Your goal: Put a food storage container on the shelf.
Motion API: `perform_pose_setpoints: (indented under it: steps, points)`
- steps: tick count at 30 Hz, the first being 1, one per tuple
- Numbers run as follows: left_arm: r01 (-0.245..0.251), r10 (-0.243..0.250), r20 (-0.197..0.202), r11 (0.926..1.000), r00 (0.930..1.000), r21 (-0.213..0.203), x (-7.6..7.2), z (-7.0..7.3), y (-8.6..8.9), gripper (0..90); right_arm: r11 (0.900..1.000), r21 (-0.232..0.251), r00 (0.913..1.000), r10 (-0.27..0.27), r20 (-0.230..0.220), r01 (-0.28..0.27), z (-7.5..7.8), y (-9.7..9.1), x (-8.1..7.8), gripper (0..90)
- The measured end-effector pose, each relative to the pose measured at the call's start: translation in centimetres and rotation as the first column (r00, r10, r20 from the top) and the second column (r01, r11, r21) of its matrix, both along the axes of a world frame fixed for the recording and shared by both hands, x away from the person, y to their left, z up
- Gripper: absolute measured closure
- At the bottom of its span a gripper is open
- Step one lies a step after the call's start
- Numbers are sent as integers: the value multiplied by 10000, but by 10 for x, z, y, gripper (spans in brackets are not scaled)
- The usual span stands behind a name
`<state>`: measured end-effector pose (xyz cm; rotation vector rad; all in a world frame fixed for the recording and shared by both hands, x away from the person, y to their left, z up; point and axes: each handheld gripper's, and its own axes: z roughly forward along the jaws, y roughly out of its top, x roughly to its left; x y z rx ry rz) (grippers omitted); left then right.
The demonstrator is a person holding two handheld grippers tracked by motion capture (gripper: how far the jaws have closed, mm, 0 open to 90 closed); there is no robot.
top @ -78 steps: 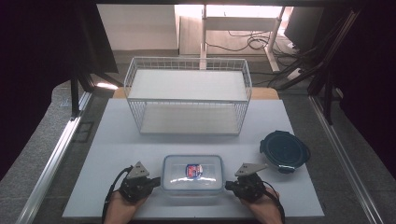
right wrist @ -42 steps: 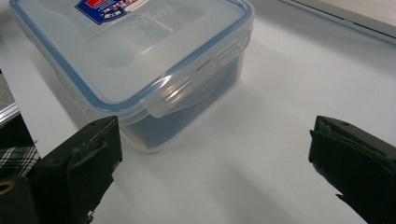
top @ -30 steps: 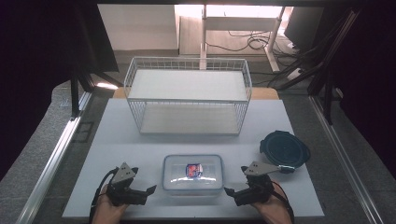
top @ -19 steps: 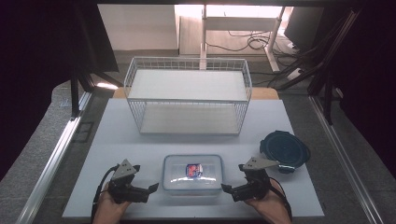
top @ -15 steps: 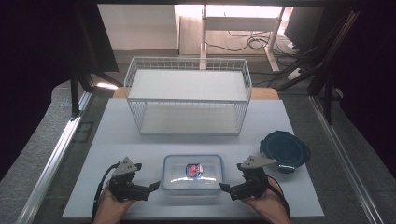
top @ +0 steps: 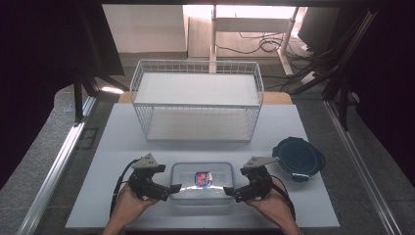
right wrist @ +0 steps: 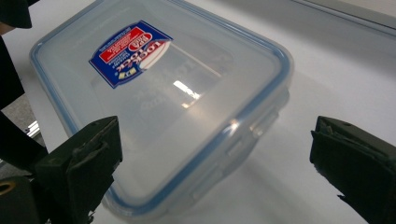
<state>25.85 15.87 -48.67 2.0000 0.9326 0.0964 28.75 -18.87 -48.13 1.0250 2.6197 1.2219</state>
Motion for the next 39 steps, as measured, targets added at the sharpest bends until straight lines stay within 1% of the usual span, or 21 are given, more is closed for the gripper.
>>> perform_pose_setpoints:
  steps: [2, 5, 6, 9, 10, 12, 13, 15, 17, 20, 22, 24, 25, 27, 28, 29, 32, 35, 37, 38, 39]
  points:
    - [-21, 21, -196, 10000, 9998, 20, 3, -6, -1, 23, 9999, -115, 9997, 90, -224, -93, -3, 5, 2, 19]
    - [-105, 100, -712, 9999, 9974, -68, 7, -20, 1, 21, 9998, 116, 9977, 185, -646, -178, -6, 7, 5, 18]
    - [-43, 0, -975, 9990, 9952, -439, 8, -25, 2, 9, 9996, 231, 9966, 188, -808, -170, -8, 7, 6, 17]
    - [122, -238, -1355, 9962, 9905, -861, 9, -30, 2, 6, 9986, 495, 9883, 274, -1499, -202, -12, 5, 10, 13]
    - [255, -394, -1520, 9954, 9876, -922, 9, -32, 0, 7, 9979, 612, 9840, 337, -1750, -233, -14, 5, 11, 12]
    - [611, -831, -1979, 9915, 9767, -1147, 10, -36, -6, 5, 9957, 866, 9736, 511, -2225, -325, -18, 5, 13, 19]
    - [504, -749, -2062, 9913, 9756, -1218, 9, -37, -6, 0, 9944, 989, 9686, 603, -2411, -373, -19, 6, 13, 16]
    - [472, -749, -2304, 9912, 9702, -1236, 9, -36, -5, 5, 9952, 926, 9679, 531, -2457, -311, -19, 7, 12, 26]
    - [465, -762, -2492, 9913, 9654, -1228, 6, -33, -2, 49, 9960, 860, 9680, 456, -2466, -250, -17, 6, 11, 59]
    - [442, -733, -2400, 9913, 9680, -1243, -1, -29, 4, 148, 9956, 940, 9646, 303, -2621, -57, -13, 1, 9, 143]
    - [350, -645, -2278, 9907, 9716, -1312, -6, -26, 8, 223, 9952, 963, 9675, 385, -2499, -148, -10, -2, 6, 197]
    - [527, -760, -2028, 9916, 9763, -1182, -11, -22, 10, 271, 9938, 1114, 9710, 217, -2380, 51, -6, -7, 1, 275]
    - [409, -668, -1988, 9904, 9778, -1319, -13, -21, 12, 308, 9922, 1239, 9728, 196, -2307, 94, -5, -9, -2, 313]
    - [184, -533, -1981, 9846, 9787, -1740, -16, -20, 18, 410, 9878, 1533, 9723, 89, -2334, 277, -2, -15, -6, 395]
    - [155, -535, -1948, 9814, 9794, -1915, -18, -21, 19, 437, 9863, 1613, 9725, 38, -2328, 348, -1, -18, -8, 428]
    - [125, -510, -1940, 9808, 9797, -1948, -19, -21, 20, 462, 9844, 1713, 9730, 17, -2310, 390, 0, -19, -11, 443]
    - [-7, -345, -1822, 9818, 9827, -1898, -22, -18, 18, 471, 9839, 1711, 9703, -91, -2416, 519, 3, -21, -15, 478]
    - [-338, -1, -1629, 9781, 9866, -2053, -24, -17, 18, 498, 9797, 1885, 9695, -200, -2442, 678, 4, -23, -17, 513]
    - [-373, 152, -1251, 9836, 9920, -1763, -24, -14, 16, 509, 9809, 1836, 9774, -248, -2097, 643, 7, -23, -19, 521]
    - [-406, 219, -1109, 9848, 9936, -1690, -24, -14, 15, 510, 9849, 1634, 9846, -282, -1723, 568, 9, -20, -21, 514]
    - [-430, 248, -1063, 9840, 9940, -1730, -24, -15, 16, 510, 9874, 1478, 9886, -351, -1462, 569, 10, -18, -21, 508]
